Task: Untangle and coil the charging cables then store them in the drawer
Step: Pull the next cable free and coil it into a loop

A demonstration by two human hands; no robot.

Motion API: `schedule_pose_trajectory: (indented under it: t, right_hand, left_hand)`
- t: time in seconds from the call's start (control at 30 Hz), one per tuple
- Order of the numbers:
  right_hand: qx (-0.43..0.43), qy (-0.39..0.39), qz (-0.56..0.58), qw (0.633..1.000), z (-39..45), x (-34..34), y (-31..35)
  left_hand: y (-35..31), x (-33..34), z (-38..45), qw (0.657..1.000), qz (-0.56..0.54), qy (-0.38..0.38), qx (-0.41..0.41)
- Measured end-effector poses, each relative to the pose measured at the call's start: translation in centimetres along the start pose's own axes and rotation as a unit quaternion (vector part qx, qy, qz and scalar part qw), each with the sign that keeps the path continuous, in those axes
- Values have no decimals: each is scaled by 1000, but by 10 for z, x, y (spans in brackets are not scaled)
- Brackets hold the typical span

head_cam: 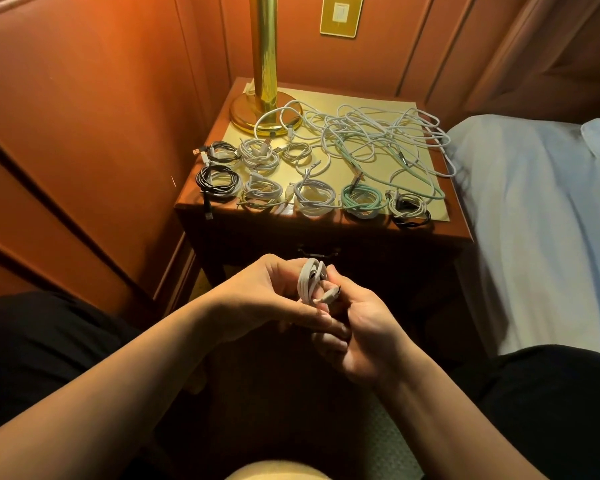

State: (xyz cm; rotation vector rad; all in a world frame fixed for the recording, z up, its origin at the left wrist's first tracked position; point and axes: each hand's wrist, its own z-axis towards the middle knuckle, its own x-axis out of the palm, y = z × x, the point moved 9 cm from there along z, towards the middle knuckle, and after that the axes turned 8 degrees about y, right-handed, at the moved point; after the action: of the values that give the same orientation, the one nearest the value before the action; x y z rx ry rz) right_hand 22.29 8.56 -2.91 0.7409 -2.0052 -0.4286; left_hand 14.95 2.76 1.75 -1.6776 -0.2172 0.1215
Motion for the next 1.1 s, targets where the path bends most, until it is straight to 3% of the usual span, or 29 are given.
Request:
schedule_pose_trajectory:
  t: [0.23, 0.4, 0.5, 0.63, 0.8, 0.97, 1.1]
  right_hand:
    - [-144, -71, -101, 982, -5, -4, 31]
    - [-201, -89, -161, 962, -13, -1, 46]
    - [-190, -84, -143, 968, -14, 0, 46]
    - [-142, -86, -27, 986, -12, -5, 43]
    - [-122, 7, 58, 991, -3, 18, 51]
    - [-123, 60, -16, 991, 4, 23, 69]
    - [-130, 45, -127, 982, 20, 23, 95]
  left_hand:
    - [1, -13, -1, 979, -79, -187, 16]
    - [0, -25, -15, 948, 30, -317, 8]
    - [-10, -22, -14, 955, 75, -286, 34]
    - [-25, -17, -13, 956, 79, -267, 91]
    - [-22, -32, -8, 963, -121, -226, 86]
    - [-30, -53, -5, 965, -66, -242, 81]
    - [-32, -80, 6, 954, -33, -292, 56]
